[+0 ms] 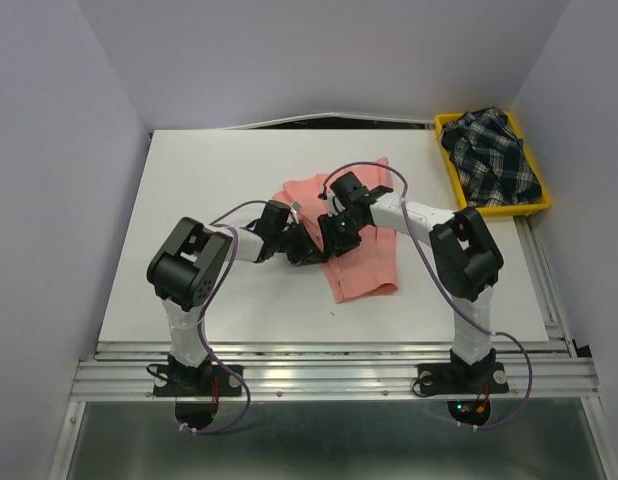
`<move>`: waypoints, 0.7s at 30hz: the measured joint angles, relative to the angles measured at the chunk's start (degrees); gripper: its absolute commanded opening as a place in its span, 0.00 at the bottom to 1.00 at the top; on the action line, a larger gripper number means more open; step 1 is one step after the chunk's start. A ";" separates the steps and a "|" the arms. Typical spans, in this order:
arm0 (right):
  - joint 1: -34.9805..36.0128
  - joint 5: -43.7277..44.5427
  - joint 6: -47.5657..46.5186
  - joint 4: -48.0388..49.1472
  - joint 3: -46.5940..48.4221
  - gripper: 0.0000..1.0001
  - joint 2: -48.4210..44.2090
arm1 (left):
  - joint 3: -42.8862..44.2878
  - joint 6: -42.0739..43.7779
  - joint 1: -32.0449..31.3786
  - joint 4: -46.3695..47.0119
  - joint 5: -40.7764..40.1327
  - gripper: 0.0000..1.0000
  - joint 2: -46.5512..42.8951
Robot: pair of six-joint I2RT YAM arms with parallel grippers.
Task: Fold and stack the skirts
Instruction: Fold the skirt
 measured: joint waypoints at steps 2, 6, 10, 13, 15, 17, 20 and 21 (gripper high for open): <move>0.57 0.59 0.04 -0.02 0.07 0.28 0.52 | 0.33 0.15 -0.02 -0.55 -0.26 0.00 0.02; 0.70 1.38 0.26 -0.15 0.48 0.01 1.36 | 0.50 0.37 -0.02 -1.11 -0.33 0.00 0.02; 0.66 1.64 0.70 -0.44 1.16 0.01 1.57 | 0.61 0.44 -0.02 -1.36 -0.42 0.00 0.02; 0.66 1.55 1.20 -1.01 2.43 0.01 1.57 | 0.63 0.46 0.00 -1.40 -0.44 0.00 0.02; 0.66 0.61 1.88 -1.25 3.72 0.01 1.55 | 0.68 0.48 0.00 -1.51 -0.46 0.00 0.02; 0.66 -0.61 2.38 -1.11 4.42 0.01 1.49 | 0.74 0.59 0.00 -1.62 -0.50 0.00 0.02; 0.66 -2.32 2.80 -0.83 4.52 0.01 1.38 | 0.90 0.85 0.00 -1.90 -0.52 0.00 0.02; 0.66 -2.69 2.80 -0.85 4.50 0.01 1.38 | 1.01 0.94 0.00 -2.10 -0.55 0.00 0.02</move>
